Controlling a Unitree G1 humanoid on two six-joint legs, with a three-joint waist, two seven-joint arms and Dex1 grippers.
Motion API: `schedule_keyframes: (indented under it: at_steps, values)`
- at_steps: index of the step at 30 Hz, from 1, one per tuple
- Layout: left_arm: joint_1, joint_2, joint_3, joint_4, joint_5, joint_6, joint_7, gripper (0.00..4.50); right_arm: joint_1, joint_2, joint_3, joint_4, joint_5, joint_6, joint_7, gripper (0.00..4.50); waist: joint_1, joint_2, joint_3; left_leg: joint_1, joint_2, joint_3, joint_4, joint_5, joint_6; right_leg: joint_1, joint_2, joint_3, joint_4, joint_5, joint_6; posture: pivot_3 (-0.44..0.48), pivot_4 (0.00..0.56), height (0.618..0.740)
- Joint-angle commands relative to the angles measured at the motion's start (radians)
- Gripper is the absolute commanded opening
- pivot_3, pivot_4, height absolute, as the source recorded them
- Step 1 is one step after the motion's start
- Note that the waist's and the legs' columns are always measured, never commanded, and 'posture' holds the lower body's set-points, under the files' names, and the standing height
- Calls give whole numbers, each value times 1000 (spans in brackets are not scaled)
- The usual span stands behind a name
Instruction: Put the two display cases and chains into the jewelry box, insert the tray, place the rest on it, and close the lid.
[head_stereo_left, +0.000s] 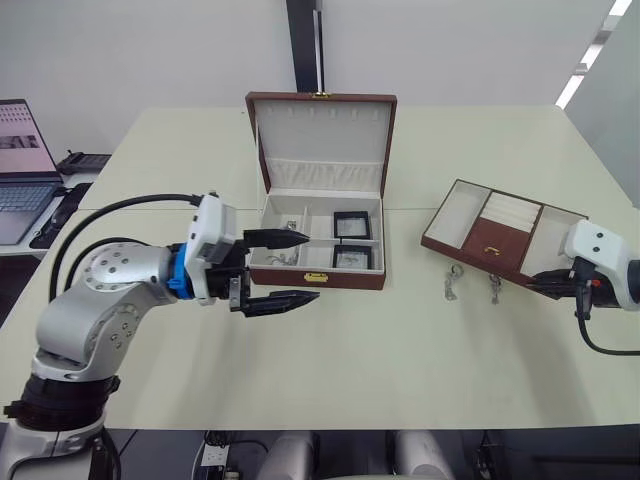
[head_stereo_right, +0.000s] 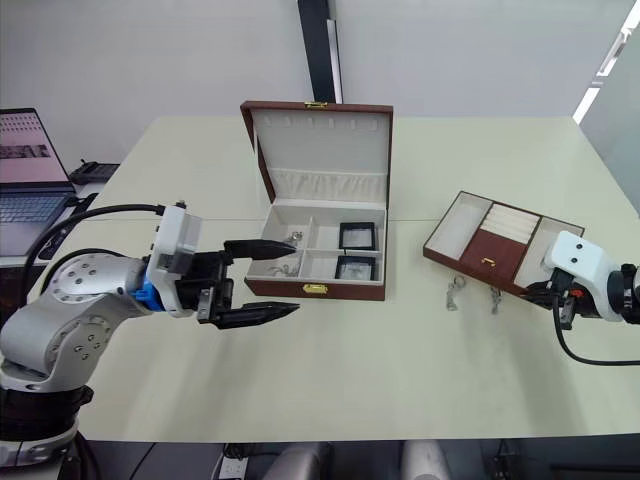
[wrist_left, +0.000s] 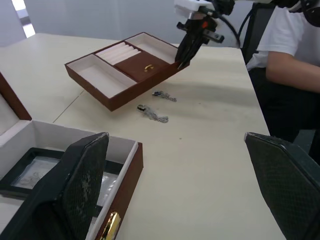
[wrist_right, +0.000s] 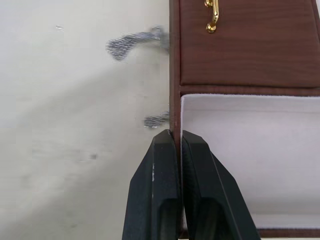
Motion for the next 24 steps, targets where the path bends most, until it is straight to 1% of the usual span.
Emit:
schedule_keyframes:
  at_steps: [1,4,8,15,19,24]
  values:
    - [25,31,73,16,2,-21,-7,4500,25,-51,-114,-159,75,84,29,6,0,0,0,0,0,0,0,0,0,0,0,0,0,0,0,0,150,740]
    - [54,54,108,28,5,-24,-15,4500,18,-64,-128,-250,129,150,25,6,0,0,0,0,0,-1,0,0,0,0,0,0,0,0,0,0,150,740]
    - [77,73,132,42,22,-40,-10,4500,-63,-58,-74,-326,192,208,-13,6,1,0,0,0,0,-1,0,0,0,0,0,-1,0,0,0,0,150,740]
    - [104,101,171,53,40,-39,-7,4500,-279,-20,107,-338,245,246,-47,6,0,0,1,-1,1,-1,0,0,0,-1,0,-1,-1,0,0,0,150,740]
    - [118,120,195,65,50,-42,-9,4500,-426,46,246,-308,226,278,-80,6,-1,-1,1,-2,1,-1,0,0,0,-2,0,-1,-1,0,0,0,150,740]
    - [121,141,212,80,54,-41,-12,4500,-554,117,381,-258,188,294,-91,6,-1,-1,1,-5,1,-1,0,0,0,-6,-1,-1,0,0,0,0,150,740]
